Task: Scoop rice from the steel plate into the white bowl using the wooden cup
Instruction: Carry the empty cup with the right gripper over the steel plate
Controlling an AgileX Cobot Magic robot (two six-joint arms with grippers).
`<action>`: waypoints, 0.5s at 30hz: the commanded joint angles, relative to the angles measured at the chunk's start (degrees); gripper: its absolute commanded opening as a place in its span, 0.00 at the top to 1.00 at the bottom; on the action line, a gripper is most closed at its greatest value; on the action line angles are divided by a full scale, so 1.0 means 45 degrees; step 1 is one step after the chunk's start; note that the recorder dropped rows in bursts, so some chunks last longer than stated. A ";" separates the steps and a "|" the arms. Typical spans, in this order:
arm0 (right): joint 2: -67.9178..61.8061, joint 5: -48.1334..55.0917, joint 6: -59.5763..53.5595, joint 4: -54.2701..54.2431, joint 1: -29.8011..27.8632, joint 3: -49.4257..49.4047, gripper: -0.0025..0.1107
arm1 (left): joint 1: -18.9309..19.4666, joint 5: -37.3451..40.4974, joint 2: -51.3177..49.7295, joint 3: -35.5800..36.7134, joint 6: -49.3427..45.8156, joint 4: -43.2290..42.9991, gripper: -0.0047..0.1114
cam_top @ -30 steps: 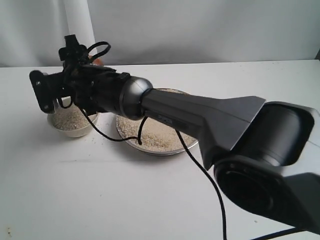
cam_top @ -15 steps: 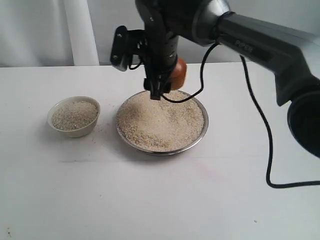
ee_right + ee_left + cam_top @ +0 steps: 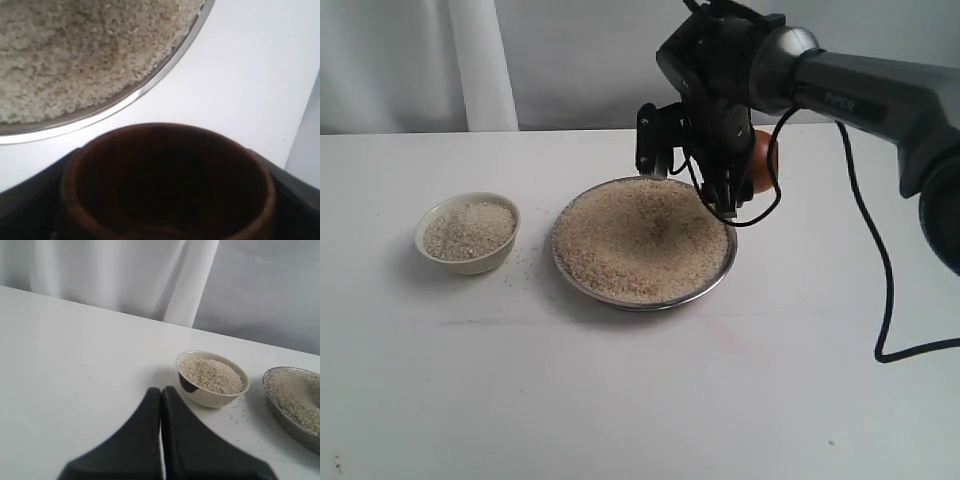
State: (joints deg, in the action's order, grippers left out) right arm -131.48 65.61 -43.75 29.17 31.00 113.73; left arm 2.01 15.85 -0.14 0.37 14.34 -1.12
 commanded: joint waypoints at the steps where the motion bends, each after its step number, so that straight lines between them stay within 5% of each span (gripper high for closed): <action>1: -0.0511 -0.0874 -0.0289 0.1442 0.0237 -0.0060 0.98 | -0.0060 -0.0126 0.0032 -0.0082 0.0049 0.0021 0.96; 15: -0.2360 -0.2398 -0.0974 0.1598 0.1130 -0.0060 0.98 | -0.0060 -0.0126 0.0032 -0.0082 0.0049 0.0021 0.96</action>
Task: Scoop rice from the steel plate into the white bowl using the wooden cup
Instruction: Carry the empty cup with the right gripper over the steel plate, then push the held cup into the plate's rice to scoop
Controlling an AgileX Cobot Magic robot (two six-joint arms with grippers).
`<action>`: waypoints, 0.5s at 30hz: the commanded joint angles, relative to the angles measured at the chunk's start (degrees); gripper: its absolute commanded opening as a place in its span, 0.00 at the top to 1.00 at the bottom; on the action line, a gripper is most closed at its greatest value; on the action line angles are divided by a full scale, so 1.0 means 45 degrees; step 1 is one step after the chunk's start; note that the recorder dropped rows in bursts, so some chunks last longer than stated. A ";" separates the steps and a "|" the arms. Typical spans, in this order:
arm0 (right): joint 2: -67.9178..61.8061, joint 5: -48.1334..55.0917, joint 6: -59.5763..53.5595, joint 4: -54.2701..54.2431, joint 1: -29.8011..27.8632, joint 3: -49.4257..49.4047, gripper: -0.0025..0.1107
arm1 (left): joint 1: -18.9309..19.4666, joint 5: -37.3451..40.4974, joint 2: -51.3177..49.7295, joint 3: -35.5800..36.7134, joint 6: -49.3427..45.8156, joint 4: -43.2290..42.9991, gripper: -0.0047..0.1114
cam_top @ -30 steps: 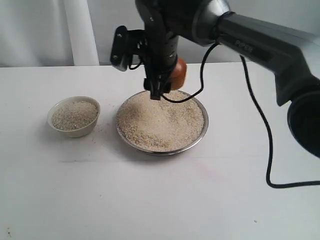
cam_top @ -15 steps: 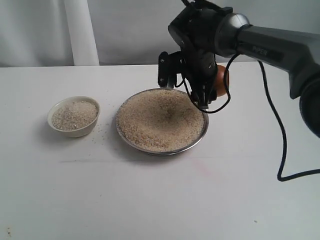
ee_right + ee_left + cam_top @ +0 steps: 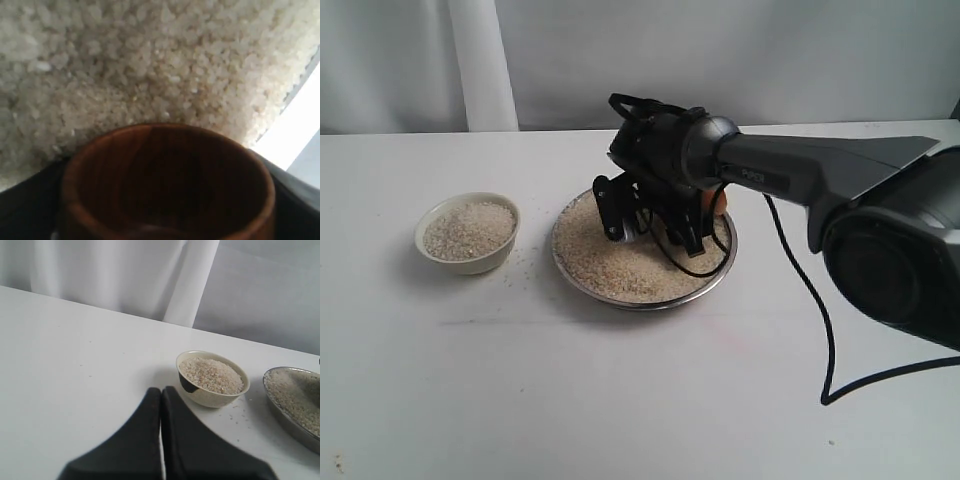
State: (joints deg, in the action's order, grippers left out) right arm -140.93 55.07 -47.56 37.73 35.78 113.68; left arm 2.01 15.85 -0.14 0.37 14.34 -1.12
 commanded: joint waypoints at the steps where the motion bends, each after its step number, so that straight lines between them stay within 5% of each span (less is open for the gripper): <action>1: -0.0289 -0.0141 -0.0332 -0.0648 0.0099 -0.0050 0.98 | -0.0060 -0.0126 0.0032 -0.0082 0.0049 0.0021 0.96; 15: -0.0314 -0.0672 -0.2920 -0.3841 0.0684 -0.0050 0.98 | -0.0060 -0.0126 0.0032 -0.0082 0.0049 0.0021 0.96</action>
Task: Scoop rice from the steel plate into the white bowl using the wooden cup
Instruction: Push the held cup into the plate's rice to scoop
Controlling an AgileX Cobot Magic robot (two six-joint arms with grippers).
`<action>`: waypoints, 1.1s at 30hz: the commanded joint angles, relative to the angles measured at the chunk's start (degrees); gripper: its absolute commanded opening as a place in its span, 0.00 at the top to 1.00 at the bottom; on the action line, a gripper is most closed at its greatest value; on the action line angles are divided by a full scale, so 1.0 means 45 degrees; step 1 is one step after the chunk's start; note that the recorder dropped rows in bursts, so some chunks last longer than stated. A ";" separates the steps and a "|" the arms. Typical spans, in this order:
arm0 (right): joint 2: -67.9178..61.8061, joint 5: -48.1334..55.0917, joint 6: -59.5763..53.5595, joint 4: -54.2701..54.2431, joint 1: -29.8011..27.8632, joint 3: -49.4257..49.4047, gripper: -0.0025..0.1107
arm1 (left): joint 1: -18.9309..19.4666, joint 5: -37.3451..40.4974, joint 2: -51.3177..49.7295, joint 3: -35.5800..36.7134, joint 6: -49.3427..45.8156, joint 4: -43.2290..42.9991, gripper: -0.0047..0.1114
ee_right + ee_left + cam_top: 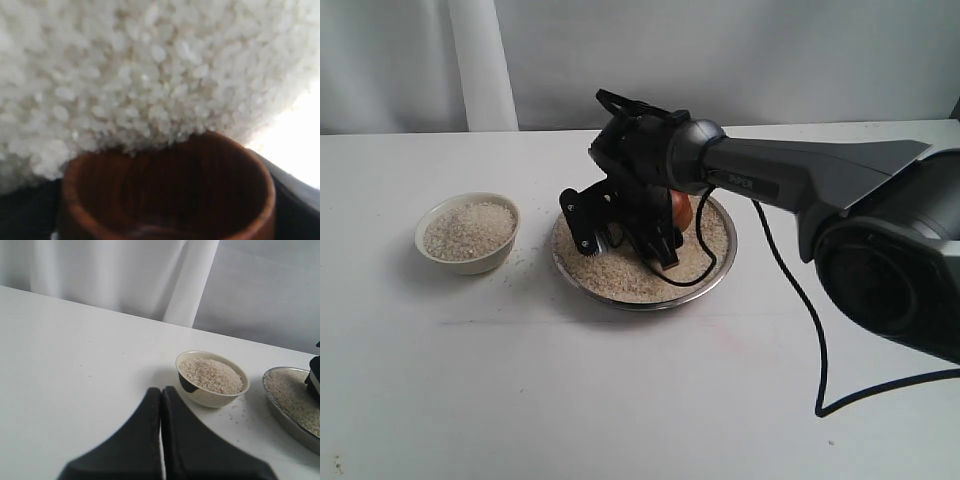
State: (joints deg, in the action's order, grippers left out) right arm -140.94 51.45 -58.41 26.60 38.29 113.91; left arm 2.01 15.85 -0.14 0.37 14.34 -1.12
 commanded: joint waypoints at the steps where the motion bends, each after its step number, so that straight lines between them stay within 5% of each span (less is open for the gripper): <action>1: -0.0311 0.0134 -0.0542 -0.1457 0.0127 -0.0101 0.98 | -0.0060 -0.0126 0.0032 -0.0082 0.0049 0.0021 0.96; 33: -0.0311 0.0117 0.0854 -0.5912 -0.0703 -0.0101 0.98 | -0.0060 -0.0126 0.0032 -0.0082 0.0049 0.0021 0.96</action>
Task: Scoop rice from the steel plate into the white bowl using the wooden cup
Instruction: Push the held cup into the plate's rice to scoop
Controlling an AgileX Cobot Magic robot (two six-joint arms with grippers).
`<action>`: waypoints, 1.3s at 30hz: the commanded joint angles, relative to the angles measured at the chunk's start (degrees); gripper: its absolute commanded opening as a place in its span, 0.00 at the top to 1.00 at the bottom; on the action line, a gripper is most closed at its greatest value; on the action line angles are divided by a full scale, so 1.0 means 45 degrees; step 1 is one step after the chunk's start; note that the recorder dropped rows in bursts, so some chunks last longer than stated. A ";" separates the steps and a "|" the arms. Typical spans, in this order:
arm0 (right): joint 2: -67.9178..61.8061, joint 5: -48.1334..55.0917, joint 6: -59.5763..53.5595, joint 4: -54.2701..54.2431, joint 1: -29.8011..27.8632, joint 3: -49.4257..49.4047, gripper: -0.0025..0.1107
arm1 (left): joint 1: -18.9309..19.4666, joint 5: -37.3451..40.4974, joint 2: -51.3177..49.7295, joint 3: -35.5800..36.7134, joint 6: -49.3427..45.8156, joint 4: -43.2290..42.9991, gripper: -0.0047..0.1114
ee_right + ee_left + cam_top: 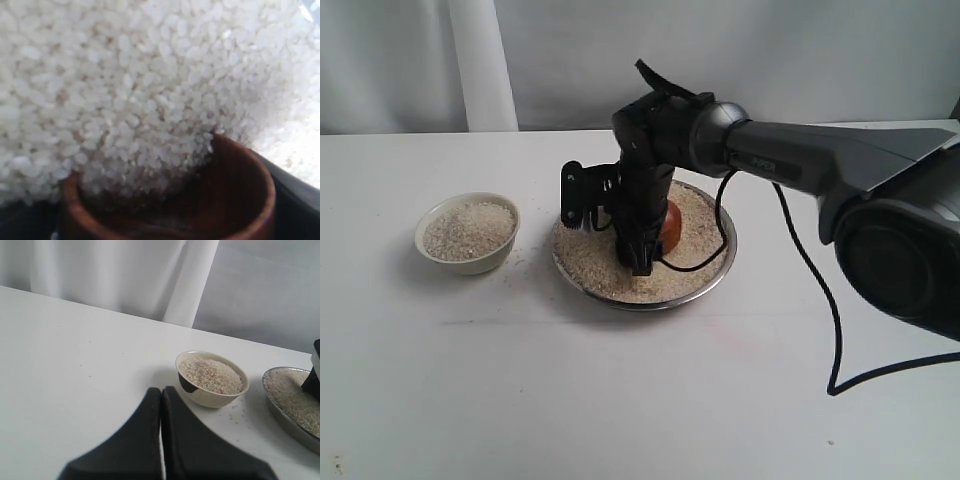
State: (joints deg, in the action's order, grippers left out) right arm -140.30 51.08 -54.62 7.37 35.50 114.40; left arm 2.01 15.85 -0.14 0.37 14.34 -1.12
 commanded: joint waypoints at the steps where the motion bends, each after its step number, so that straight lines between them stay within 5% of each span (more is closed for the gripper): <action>1: -0.0453 0.0095 0.0011 -0.1742 -0.0083 -0.0211 0.98 | -0.0060 -0.0126 0.0032 -0.0082 0.0049 0.0021 0.96; 17: -0.0453 -0.0605 0.0360 -0.3188 -0.0653 -0.0211 0.98 | -0.0060 -0.0126 0.0032 -0.0082 0.0049 0.0021 0.96; 35: -0.0343 -0.0410 -0.3087 -1.1113 -0.2582 -0.0235 0.98 | -0.0060 -0.0126 0.0032 -0.0082 0.0049 0.0021 0.96; 39: 0.0341 -0.0295 -0.3137 -1.1155 -0.2744 -0.0235 0.98 | -0.0060 -0.0126 0.0032 -0.0082 0.0049 0.0021 0.96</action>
State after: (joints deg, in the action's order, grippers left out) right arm -141.35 49.26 -67.98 -41.35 23.68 113.52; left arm 2.01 15.85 -0.14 0.37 14.34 -1.12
